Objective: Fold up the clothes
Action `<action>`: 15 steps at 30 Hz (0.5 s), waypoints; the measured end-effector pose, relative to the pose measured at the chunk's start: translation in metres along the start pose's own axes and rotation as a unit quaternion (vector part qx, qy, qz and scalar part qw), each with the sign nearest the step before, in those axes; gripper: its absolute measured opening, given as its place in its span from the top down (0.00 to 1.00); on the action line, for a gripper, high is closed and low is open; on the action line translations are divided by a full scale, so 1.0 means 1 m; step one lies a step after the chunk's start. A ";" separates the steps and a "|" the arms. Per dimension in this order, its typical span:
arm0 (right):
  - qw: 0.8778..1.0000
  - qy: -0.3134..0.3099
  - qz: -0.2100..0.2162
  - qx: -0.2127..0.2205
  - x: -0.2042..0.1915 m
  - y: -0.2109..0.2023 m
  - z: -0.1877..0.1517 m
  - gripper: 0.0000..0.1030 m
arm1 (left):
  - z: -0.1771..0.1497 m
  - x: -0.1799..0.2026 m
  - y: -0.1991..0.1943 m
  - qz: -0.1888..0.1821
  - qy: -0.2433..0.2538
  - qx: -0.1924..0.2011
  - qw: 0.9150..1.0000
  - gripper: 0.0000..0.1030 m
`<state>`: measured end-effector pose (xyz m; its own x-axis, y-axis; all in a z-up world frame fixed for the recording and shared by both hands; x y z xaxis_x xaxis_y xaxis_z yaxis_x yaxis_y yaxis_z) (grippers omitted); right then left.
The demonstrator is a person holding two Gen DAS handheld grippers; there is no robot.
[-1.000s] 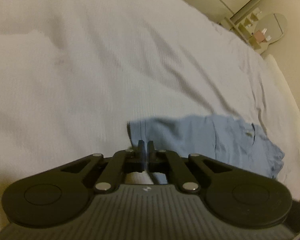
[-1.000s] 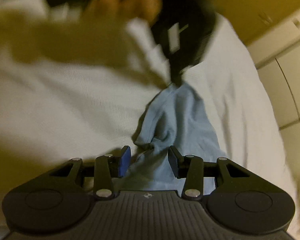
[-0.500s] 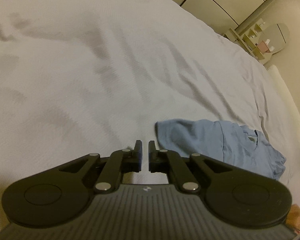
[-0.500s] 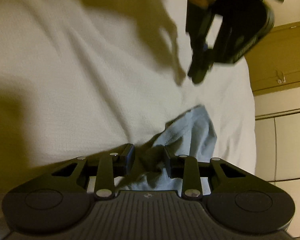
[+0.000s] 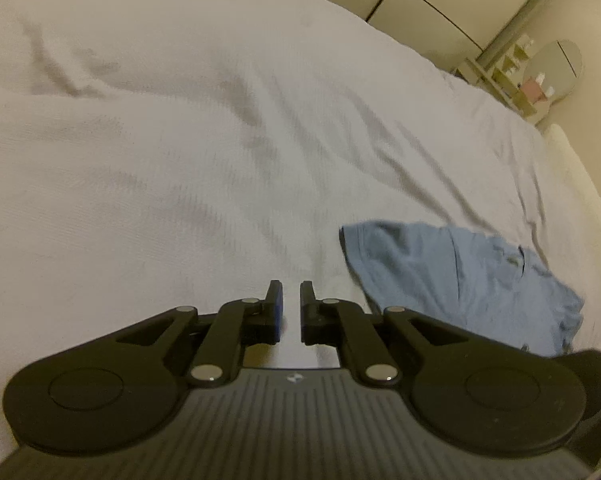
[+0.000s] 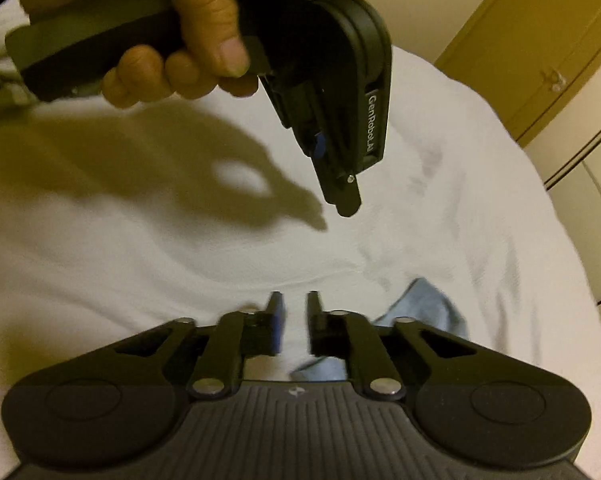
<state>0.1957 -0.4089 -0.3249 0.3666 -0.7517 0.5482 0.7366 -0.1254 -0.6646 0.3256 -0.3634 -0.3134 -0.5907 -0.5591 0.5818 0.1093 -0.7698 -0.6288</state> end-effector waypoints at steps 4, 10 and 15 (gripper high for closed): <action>0.996 0.068 0.016 -0.048 0.016 -0.002 -0.011 0.81 | -0.014 0.020 0.005 -0.011 0.032 -0.018 0.999 0.90; 0.957 0.243 0.037 -0.153 0.024 -0.040 -0.067 0.74 | -0.041 0.063 0.022 -0.030 0.094 -0.052 0.994 0.85; 0.911 0.338 0.040 -0.231 0.017 -0.077 -0.113 0.67 | -0.075 0.103 0.030 -0.018 0.150 -0.095 0.984 0.83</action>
<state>0.0805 -0.4854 -0.3216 -0.1402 -0.9779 0.1551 0.3469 -0.1952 -0.9174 0.2081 -0.4210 -0.3116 -0.8043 -0.3942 0.4447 -0.0502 -0.7006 -0.7118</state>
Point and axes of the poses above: each gripper's, at about its wrist camera, not at the fingertips, and y roughly the way its jaws point, x to its right, z to its top, the point moved 4 cm from there along y, roughly the way its jaws point, and after that the axes turned 14 degrees about -z, right-handed, at the moved point
